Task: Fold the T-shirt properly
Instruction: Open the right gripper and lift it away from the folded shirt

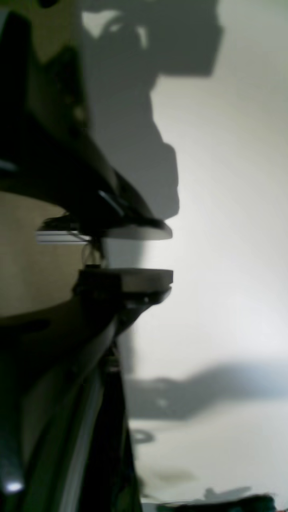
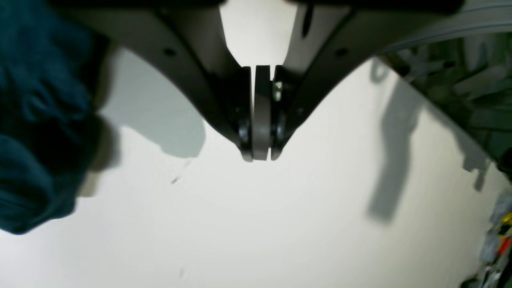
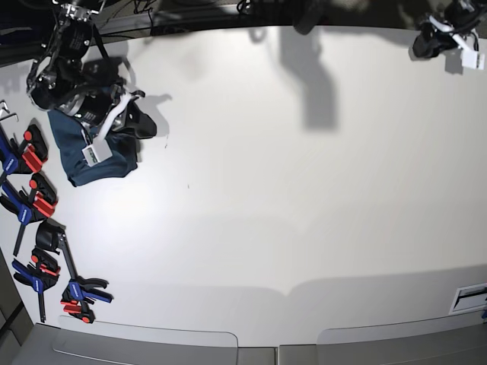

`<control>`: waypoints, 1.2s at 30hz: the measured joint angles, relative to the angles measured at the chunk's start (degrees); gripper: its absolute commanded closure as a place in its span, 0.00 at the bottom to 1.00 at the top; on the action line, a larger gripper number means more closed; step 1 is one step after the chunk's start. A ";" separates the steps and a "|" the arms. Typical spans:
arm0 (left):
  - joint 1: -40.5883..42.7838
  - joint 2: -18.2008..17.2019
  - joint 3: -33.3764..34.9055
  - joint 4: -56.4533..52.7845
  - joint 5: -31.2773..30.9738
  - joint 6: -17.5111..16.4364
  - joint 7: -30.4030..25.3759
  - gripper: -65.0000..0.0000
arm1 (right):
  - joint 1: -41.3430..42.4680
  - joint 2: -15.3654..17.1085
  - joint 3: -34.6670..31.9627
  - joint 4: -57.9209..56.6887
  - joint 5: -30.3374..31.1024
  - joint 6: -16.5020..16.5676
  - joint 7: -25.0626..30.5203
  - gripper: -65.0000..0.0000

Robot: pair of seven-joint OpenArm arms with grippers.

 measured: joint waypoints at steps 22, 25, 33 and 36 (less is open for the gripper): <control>11.74 -0.13 0.04 0.13 -6.84 0.00 9.51 0.83 | -13.94 0.13 0.00 0.13 12.92 -0.02 -3.04 1.00; 13.35 -0.15 0.02 0.20 -8.79 0.00 10.01 0.83 | -17.42 0.15 0.00 0.11 14.16 -0.02 -3.10 1.00; 13.94 -0.15 0.02 0.22 -12.61 0.00 18.38 0.83 | -25.24 0.15 -0.02 0.13 14.78 0.00 -2.91 1.00; 13.97 -0.13 0.02 0.22 -12.63 0.00 20.09 0.83 | -27.50 0.15 -0.02 0.13 14.95 0.00 -2.95 1.00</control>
